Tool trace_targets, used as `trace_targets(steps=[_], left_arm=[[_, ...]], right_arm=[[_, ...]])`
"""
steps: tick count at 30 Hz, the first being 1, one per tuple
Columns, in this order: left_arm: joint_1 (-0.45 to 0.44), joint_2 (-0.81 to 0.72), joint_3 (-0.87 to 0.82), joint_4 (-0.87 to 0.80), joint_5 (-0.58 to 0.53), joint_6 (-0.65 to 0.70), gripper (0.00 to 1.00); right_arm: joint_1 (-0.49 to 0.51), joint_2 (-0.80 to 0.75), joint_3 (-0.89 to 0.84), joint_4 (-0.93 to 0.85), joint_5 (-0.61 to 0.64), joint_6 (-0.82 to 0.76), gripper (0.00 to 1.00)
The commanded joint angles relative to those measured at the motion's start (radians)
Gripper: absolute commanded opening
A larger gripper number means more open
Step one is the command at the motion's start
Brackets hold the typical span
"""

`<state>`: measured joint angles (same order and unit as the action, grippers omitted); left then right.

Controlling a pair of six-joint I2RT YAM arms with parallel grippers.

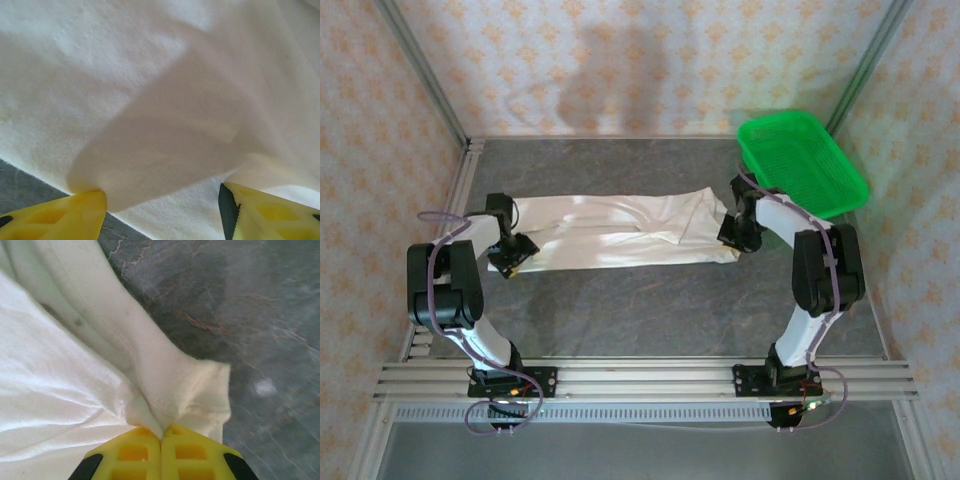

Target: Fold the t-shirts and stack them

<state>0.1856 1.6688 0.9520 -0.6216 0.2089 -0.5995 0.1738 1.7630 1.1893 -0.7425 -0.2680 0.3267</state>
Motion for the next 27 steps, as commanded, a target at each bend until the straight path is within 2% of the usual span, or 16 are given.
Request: trace_targets(steps=[1, 8, 12, 20, 23, 27], left_arm=[[0.031, -0.012, -0.035, -0.051, -0.054, 0.046, 0.63], [0.034, -0.046, -0.053, -0.076, -0.075, 0.101, 0.64], [0.031, -0.093, -0.097, -0.061, -0.050, 0.094, 0.64], [0.004, -0.273, -0.127, -0.078, 0.036, 0.057, 0.68], [-0.016, -0.388, -0.094, -0.110, 0.039, 0.016, 0.72], [-0.046, -0.541, -0.028, -0.136, 0.049, -0.018, 0.80]], right_arm=[[-0.004, -0.067, 0.034, -0.145, 0.108, -0.054, 0.01], [-0.003, -0.100, -0.006, -0.243, 0.139, -0.066, 0.02], [-0.003, -0.102, -0.065, -0.249, 0.156, -0.033, 0.06], [-0.003, -0.142, -0.059, -0.189, 0.162, 0.016, 0.41], [-0.003, -0.201, -0.046, -0.173, 0.137, 0.043, 0.48], [0.008, -0.294, -0.054, -0.110, -0.002, 0.084, 0.54]])
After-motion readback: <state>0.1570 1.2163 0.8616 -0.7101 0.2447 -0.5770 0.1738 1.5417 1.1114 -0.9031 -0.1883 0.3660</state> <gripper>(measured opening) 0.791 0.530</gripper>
